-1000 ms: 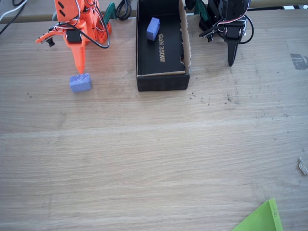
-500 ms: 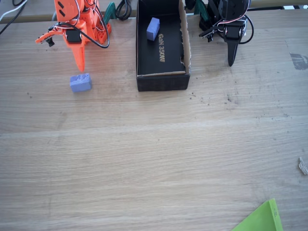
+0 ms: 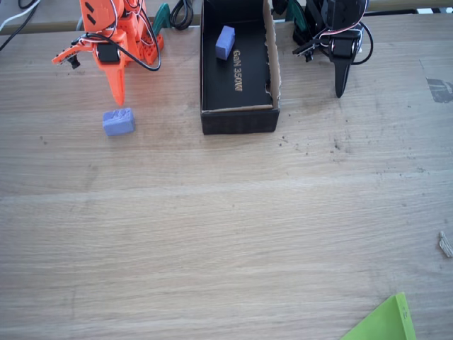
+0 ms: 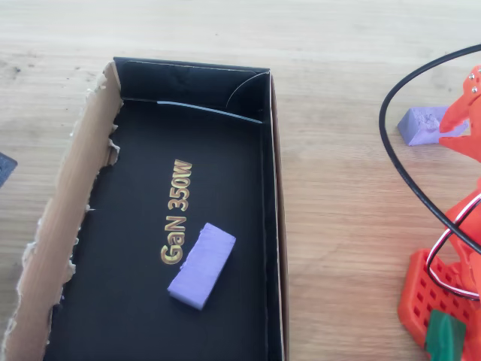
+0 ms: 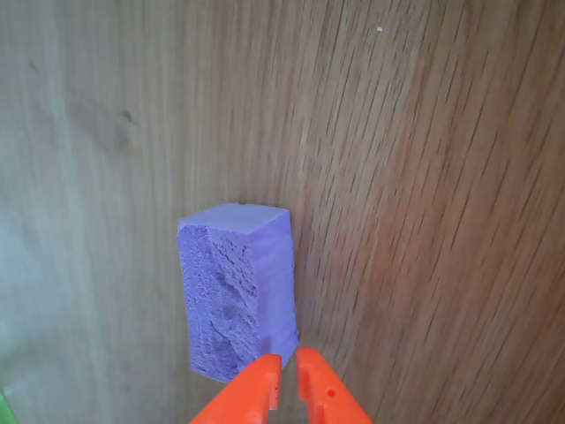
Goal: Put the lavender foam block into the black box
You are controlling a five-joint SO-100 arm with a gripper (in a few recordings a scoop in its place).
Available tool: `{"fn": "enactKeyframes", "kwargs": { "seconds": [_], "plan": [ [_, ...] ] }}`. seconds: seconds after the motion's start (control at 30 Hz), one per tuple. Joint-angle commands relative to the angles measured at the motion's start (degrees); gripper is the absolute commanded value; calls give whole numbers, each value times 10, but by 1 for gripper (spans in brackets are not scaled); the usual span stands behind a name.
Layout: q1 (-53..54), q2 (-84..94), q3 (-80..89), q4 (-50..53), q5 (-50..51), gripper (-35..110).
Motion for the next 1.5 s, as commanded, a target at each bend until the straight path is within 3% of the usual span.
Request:
{"fn": "enactKeyframes", "kwargs": {
  "seconds": [0.0,1.47],
  "plan": [
    [7,6,1,12,0,0],
    [38,6,-12,19,-31,0]
  ]
}}
